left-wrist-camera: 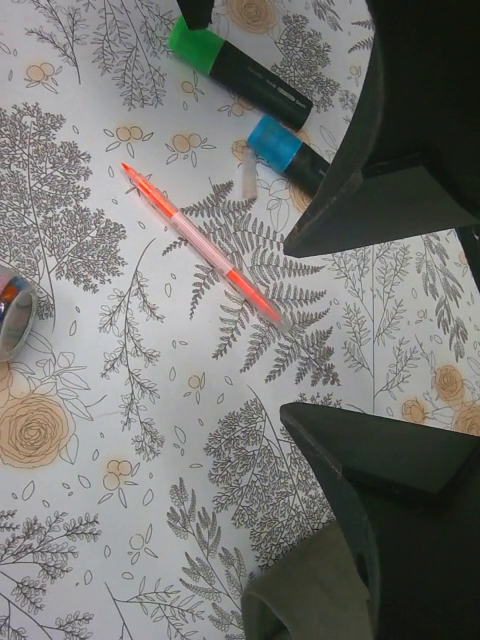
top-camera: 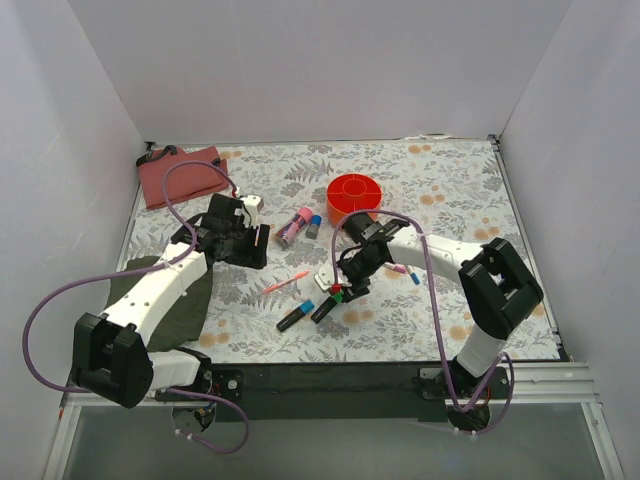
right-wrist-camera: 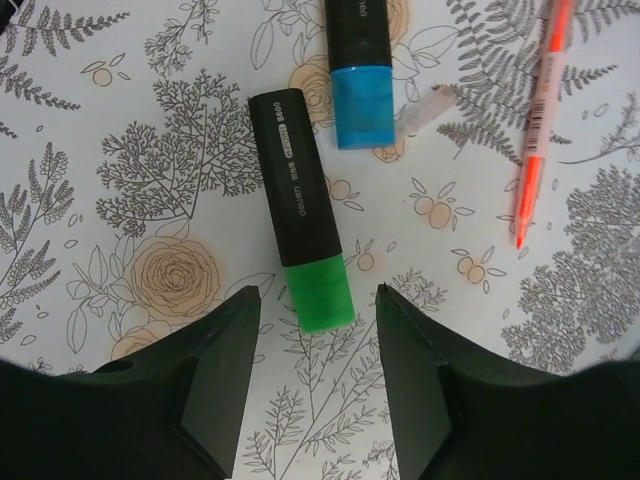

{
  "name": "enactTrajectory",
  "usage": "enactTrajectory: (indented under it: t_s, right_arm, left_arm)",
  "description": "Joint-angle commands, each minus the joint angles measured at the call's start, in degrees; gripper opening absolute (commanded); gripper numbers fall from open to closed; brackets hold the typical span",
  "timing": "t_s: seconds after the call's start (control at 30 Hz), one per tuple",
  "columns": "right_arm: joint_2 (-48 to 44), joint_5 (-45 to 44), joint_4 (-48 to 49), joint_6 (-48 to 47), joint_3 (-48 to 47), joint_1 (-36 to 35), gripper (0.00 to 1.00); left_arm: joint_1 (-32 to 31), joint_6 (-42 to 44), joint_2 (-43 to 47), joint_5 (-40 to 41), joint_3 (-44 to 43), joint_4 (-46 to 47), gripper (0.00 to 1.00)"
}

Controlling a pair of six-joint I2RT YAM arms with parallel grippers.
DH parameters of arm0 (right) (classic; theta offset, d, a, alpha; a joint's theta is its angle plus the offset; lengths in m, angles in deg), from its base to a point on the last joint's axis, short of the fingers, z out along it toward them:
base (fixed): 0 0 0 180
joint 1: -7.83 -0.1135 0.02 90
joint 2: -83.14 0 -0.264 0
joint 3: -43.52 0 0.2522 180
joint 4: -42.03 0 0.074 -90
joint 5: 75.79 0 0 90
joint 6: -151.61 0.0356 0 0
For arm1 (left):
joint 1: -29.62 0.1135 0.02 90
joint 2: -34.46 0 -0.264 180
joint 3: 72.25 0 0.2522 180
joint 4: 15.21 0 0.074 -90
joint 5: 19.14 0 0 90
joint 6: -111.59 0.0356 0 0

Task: Sort the stationery into containers
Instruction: Pick up the pen from the center of the board.

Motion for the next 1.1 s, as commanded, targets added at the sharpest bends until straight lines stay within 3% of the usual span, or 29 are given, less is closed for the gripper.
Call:
enactTrajectory:
  t_s: [0.0, 0.57, 0.67, 0.8, 0.9, 1.07]
  right_arm:
    - [2.67, -0.09, -4.98, -5.62, -3.65, -0.96, 0.57]
    - [9.79, -4.31, -6.92, -5.36, -7.61, -1.05, 0.51]
    - [10.23, -4.84, -6.83, -4.31, -8.05, -1.05, 0.46]
    - [10.06, -6.16, -7.09, -2.99, -9.37, -1.22, 0.19]
    - [8.31, -8.52, -8.76, -3.16, -9.98, -1.14, 0.10]
    - [0.14, -14.67, -13.24, -5.87, -12.62, -0.70, 0.04]
  left_arm:
    - [1.04, -0.53, 1.10, 0.75, -2.10, 1.62, 0.61]
    - [2.10, -1.32, 1.81, -1.53, -0.70, 3.47, 0.61]
    - [2.01, -1.40, 1.81, -1.71, -0.43, 3.99, 0.62]
    - [2.10, -1.49, 1.54, -2.32, -0.34, 4.78, 0.61]
    - [2.10, -0.79, 1.37, -2.32, -0.43, 5.92, 0.61]
    - [2.01, 0.53, 0.84, -2.06, -1.83, 9.09, 0.61]
